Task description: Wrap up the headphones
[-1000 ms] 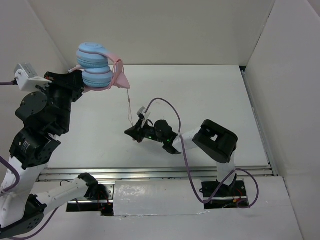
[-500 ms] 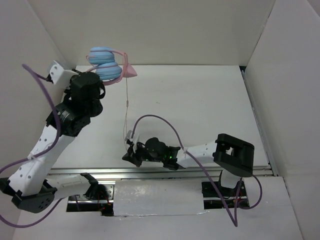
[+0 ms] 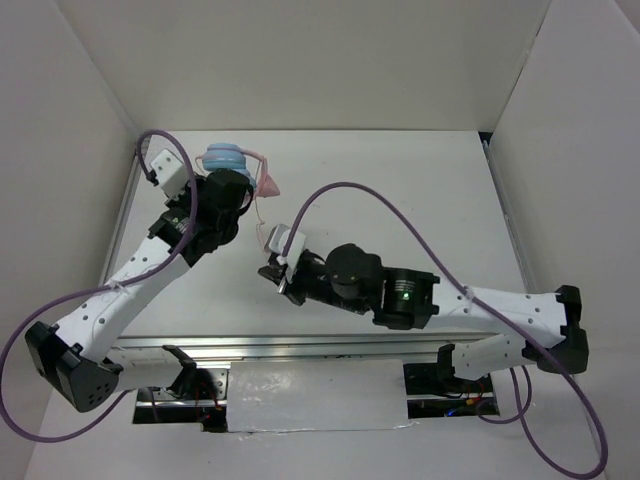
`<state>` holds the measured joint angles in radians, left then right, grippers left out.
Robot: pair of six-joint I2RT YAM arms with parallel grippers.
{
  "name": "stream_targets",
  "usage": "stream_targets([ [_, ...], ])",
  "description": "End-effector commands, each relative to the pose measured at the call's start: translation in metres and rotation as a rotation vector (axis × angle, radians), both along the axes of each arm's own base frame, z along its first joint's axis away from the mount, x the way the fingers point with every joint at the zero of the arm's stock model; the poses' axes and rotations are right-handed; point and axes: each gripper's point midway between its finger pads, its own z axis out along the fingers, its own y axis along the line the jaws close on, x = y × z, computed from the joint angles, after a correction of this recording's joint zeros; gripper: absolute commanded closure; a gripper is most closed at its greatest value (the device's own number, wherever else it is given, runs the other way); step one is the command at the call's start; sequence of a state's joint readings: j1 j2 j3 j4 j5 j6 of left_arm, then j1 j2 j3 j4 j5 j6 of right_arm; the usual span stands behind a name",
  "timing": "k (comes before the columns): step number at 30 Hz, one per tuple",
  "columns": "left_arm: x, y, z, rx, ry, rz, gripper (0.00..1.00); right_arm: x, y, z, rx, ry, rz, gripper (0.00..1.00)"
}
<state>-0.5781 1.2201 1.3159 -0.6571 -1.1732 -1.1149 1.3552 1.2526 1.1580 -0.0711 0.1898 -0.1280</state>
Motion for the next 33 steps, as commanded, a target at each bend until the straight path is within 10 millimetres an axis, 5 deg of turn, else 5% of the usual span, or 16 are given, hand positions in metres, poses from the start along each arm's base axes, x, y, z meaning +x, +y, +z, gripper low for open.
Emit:
stream_targets([
  [1,0.009,-0.004,-0.004,-0.08,-0.08,0.035,1.0,0.01,-0.033,0.028,-0.086,-0.087,-0.055,1.0],
  [8,0.02,-0.033,-0.058,-0.034,0.033,-0.145,1.0,0.029,-0.05,0.101,-0.045,-0.222,-0.124,1.0],
  [10,0.022,-0.044,-0.055,-0.027,0.009,-0.229,1.0,0.036,-0.053,0.118,-0.03,-0.242,-0.14,1.0],
  [13,0.01,-0.057,-0.078,-0.029,0.018,-0.36,1.0,0.063,-0.064,0.135,-0.023,-0.285,-0.216,1.0],
  [15,0.002,-0.061,-0.07,-0.065,-0.034,-0.421,1.0,0.089,-0.079,0.143,-0.019,-0.292,-0.288,1.0],
  [17,-0.007,-0.06,-0.075,-0.053,-0.03,-0.457,1.0,0.114,-0.09,0.144,-0.018,-0.286,-0.318,1.0],
  [18,-0.013,-0.059,-0.063,-0.069,-0.076,-0.481,1.0,0.123,-0.094,0.144,-0.017,-0.283,-0.323,1.0],
  [24,-0.042,-0.085,-0.057,-0.079,-0.134,-0.739,1.0,0.186,-0.121,0.143,0.021,-0.245,-0.348,1.0],
  [30,-0.065,-0.113,-0.049,-0.075,-0.162,-0.967,1.0,0.261,-0.137,0.12,0.024,-0.121,-0.369,1.0],
  [33,-0.077,-0.121,-0.039,-0.1,-0.198,-1.041,1.0,0.284,-0.136,0.075,0.01,-0.023,-0.322,1.0],
])
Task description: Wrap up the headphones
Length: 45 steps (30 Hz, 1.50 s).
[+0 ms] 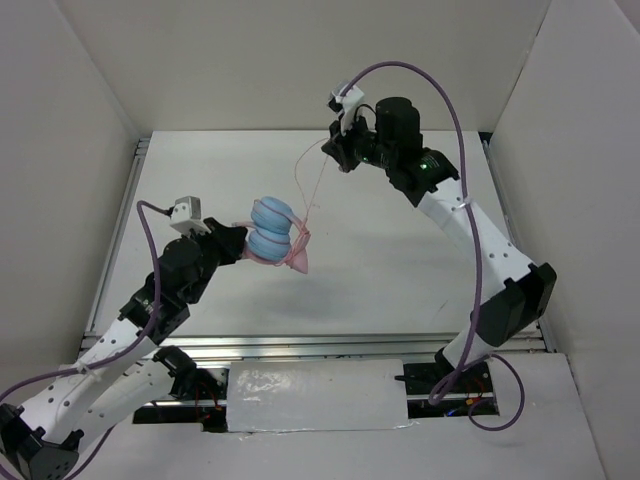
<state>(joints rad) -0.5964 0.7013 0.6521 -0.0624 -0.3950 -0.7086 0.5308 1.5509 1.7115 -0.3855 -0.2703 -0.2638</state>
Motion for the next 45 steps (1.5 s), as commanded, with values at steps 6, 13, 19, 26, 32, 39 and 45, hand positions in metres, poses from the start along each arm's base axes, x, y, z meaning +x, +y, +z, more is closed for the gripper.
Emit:
stream_targets([
  [6,-0.038,-0.045,0.056,-0.085,-0.161,-0.342,1.0,-0.001,0.016,-0.054,0.152,0.055,0.238,1.0],
  [13,-0.052,-0.067,0.084,-0.164,-0.208,-0.478,1.0,-0.056,0.044,-0.075,0.342,0.088,0.553,0.97],
  [19,-0.051,-0.066,0.105,-0.212,-0.214,-0.46,1.0,-0.074,0.048,-0.114,0.41,0.207,0.589,0.75],
  [26,-0.045,-0.053,0.129,-0.263,-0.202,-0.369,1.0,-0.093,0.049,-0.127,0.4,0.212,0.577,0.57],
  [32,-0.039,-0.041,0.128,-0.296,-0.151,-0.281,1.0,-0.115,0.045,-0.122,0.415,0.17,0.574,0.53],
  [39,-0.041,-0.029,0.143,-0.341,-0.152,-0.218,1.0,-0.15,0.041,-0.106,0.457,0.087,0.539,0.31],
  [45,-0.042,-0.022,0.149,-0.339,-0.153,-0.189,1.0,-0.158,0.017,-0.087,0.491,0.011,0.441,0.06],
])
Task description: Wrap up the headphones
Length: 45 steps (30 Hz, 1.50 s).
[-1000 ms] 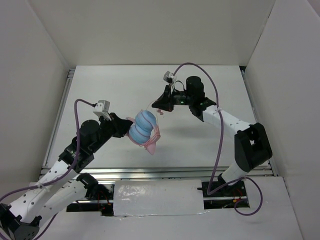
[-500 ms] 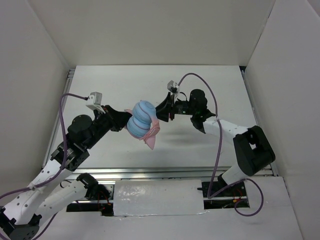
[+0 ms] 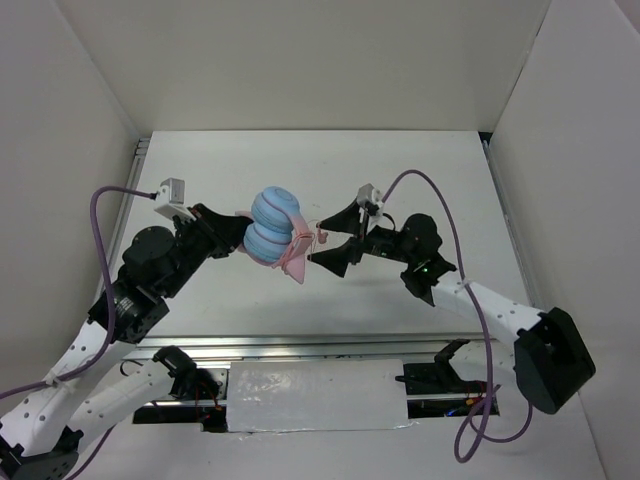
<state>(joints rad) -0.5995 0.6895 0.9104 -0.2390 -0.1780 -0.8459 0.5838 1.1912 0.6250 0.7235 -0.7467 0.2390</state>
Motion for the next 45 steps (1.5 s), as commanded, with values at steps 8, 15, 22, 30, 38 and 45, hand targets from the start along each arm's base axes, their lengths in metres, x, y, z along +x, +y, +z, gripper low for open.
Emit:
stream_targets([
  [8,-0.009,0.015,0.067,-0.169,-0.112,0.057,1.0,-0.001,-0.043,0.021,0.023,-0.081,-0.172,0.0],
  [15,-0.012,0.013,0.068,-0.208,-0.095,0.044,1.0,-0.025,-0.042,0.014,-0.069,-0.071,-0.002,0.0],
  [22,-0.01,0.014,0.058,-0.232,-0.04,0.065,1.0,0.003,-0.047,0.031,-0.047,0.014,-0.107,0.0],
  [30,-0.009,0.021,0.065,-0.235,-0.047,0.101,1.0,-0.012,-0.044,0.027,-0.121,-0.202,-0.118,0.0],
  [38,-0.008,0.027,0.072,-0.247,-0.059,0.129,1.0,-0.029,-0.006,0.01,-0.134,-0.22,0.015,0.0],
  [45,-0.009,0.028,0.094,-0.254,-0.094,0.125,1.0,-0.01,0.026,-0.006,-0.089,-0.199,0.0,0.0],
])
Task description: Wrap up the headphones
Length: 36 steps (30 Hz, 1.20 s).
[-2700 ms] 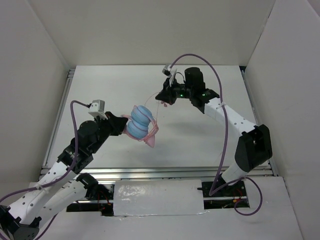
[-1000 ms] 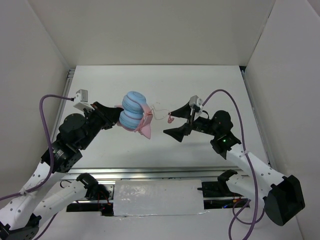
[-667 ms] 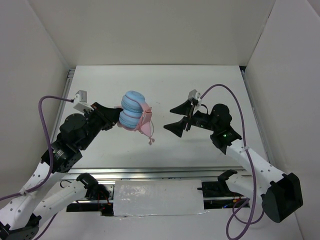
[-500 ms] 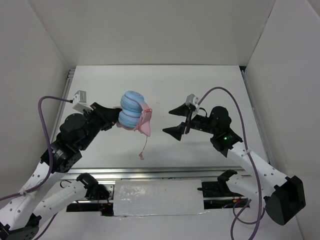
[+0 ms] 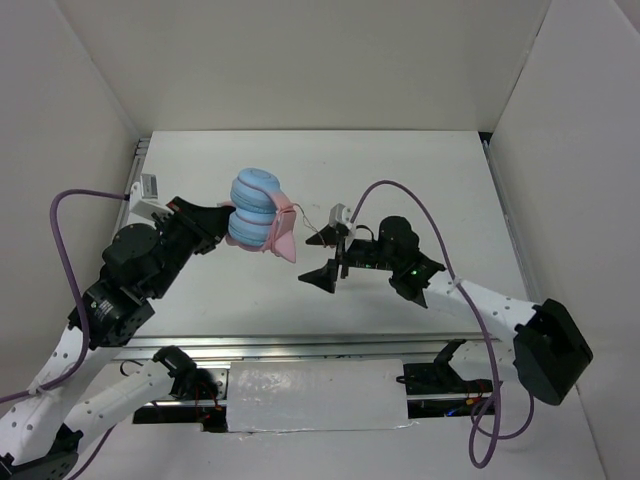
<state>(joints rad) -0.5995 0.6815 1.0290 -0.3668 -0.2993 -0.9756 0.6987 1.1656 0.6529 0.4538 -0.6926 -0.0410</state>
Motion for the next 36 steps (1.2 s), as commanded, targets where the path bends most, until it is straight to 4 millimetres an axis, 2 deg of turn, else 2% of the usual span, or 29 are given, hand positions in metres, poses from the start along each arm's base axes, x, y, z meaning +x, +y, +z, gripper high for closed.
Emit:
stream_targets([
  [1,-0.006,0.003,0.068,-0.136,-0.153,-0.001,1.0,0.018,0.014,0.027,0.102,-0.103,-0.055,0.0],
  [2,-0.005,0.003,0.069,-0.133,-0.154,0.001,1.0,0.03,0.019,0.026,0.111,-0.105,-0.101,0.0],
  [4,-0.006,0.004,0.075,-0.132,-0.163,0.004,1.0,0.04,0.026,0.028,0.121,-0.1,-0.111,0.01],
  [7,-0.009,0.009,0.083,-0.128,-0.172,0.018,1.0,0.055,0.041,0.012,0.115,-0.08,-0.11,0.04],
  [10,-0.011,0.016,0.087,-0.127,-0.18,0.041,1.0,0.052,0.055,0.004,0.134,-0.01,-0.056,0.11],
  [14,-0.014,0.021,0.09,-0.133,-0.188,0.056,1.0,0.031,0.078,-0.003,0.145,-0.006,0.009,0.24],
  [15,-0.015,0.022,0.091,-0.135,-0.191,0.058,1.0,0.03,0.08,-0.005,0.149,-0.004,0.003,0.31],
  [16,-0.015,0.023,0.092,-0.135,-0.191,0.061,1.0,0.026,0.083,-0.005,0.155,-0.007,0.013,0.49],
  [17,-0.015,0.024,0.091,-0.133,-0.186,0.067,1.0,0.024,0.085,-0.004,0.157,-0.006,0.013,0.55],
  [18,-0.015,0.027,0.091,-0.134,-0.186,0.082,1.0,0.017,0.087,-0.004,0.155,-0.003,0.026,0.67],
  [19,-0.015,0.029,0.09,-0.143,-0.181,0.093,1.0,0.014,0.087,-0.004,0.155,-0.001,0.026,0.72],
  [23,-0.011,0.04,0.084,-0.172,-0.162,0.16,1.0,-0.002,0.086,0.0,0.197,0.054,-0.035,0.78],
  [24,-0.01,0.043,0.083,-0.182,-0.156,0.178,1.0,-0.006,0.084,-0.006,0.193,0.078,-0.048,0.79],
  [26,-0.005,0.048,0.077,-0.209,-0.129,0.225,1.0,-0.006,0.083,-0.001,0.231,0.123,-0.118,0.81],
  [31,0.004,0.057,0.054,-0.28,-0.033,0.32,1.0,-0.008,0.095,-0.022,0.205,0.302,-0.209,0.89],
  [34,0.005,0.06,0.044,-0.323,-0.006,0.353,1.0,0.001,0.108,-0.033,0.174,0.345,-0.248,0.9],
  [36,0.003,0.065,0.038,-0.357,0.012,0.379,1.0,0.029,0.112,-0.035,0.19,0.406,-0.383,1.0],
])
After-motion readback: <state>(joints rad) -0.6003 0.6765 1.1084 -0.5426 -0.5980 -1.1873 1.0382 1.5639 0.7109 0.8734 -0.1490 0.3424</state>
